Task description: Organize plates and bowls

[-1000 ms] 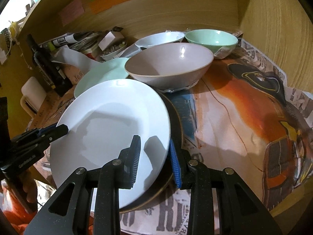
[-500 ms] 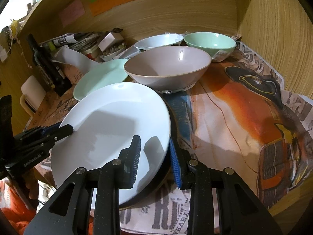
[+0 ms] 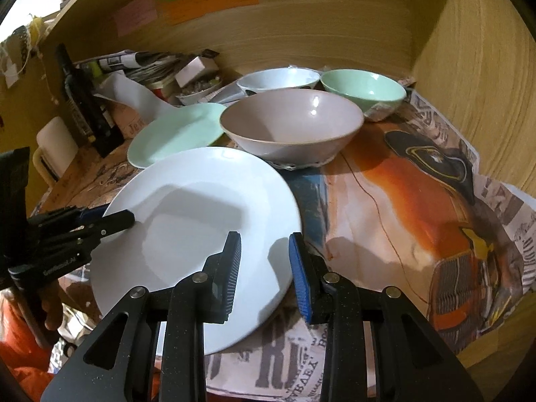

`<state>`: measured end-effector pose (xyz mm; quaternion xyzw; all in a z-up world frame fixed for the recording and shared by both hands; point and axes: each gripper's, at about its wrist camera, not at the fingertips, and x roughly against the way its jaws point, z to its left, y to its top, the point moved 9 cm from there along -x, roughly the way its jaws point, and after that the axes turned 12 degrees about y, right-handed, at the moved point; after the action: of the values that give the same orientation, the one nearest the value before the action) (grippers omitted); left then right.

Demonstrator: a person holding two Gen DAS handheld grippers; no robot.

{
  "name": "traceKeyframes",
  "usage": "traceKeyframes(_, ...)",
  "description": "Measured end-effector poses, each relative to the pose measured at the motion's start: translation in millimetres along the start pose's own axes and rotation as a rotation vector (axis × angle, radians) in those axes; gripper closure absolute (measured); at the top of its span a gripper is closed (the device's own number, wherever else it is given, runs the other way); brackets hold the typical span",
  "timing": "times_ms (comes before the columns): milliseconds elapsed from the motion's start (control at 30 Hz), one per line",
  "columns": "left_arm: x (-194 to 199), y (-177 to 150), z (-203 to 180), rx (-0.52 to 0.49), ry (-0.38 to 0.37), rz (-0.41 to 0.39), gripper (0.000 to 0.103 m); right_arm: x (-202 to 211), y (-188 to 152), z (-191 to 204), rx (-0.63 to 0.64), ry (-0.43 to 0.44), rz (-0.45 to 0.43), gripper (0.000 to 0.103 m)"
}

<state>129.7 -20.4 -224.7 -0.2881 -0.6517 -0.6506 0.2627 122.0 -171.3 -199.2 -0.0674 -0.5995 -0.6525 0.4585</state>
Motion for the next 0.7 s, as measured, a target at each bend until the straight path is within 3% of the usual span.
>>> traceKeyframes(100, 0, 1, 3, 0.011, -0.003, 0.009, 0.074, 0, 3, 1, -0.006, 0.013, -0.004, 0.075)
traceKeyframes(267, 11, 9, 18, 0.043, 0.023, -0.024, 0.062, 9, 19, 6, -0.006, 0.041, -0.043, 0.075)
traceKeyframes(467, 41, 29, 49, 0.11, 0.071, -0.121, 0.051, 31, 53, 13, 0.029, 0.057, -0.131, 0.074)
traceKeyframes(600, 62, 45, 70, 0.138, 0.108, -0.192, 0.041, 43, 80, 18, 0.041, 0.085, -0.184, 0.064)
traceKeyframes(700, 76, 57, 85, 0.152, 0.135, -0.244, 0.036, 47, 97, 23, 0.057, 0.102, -0.204, 0.064)
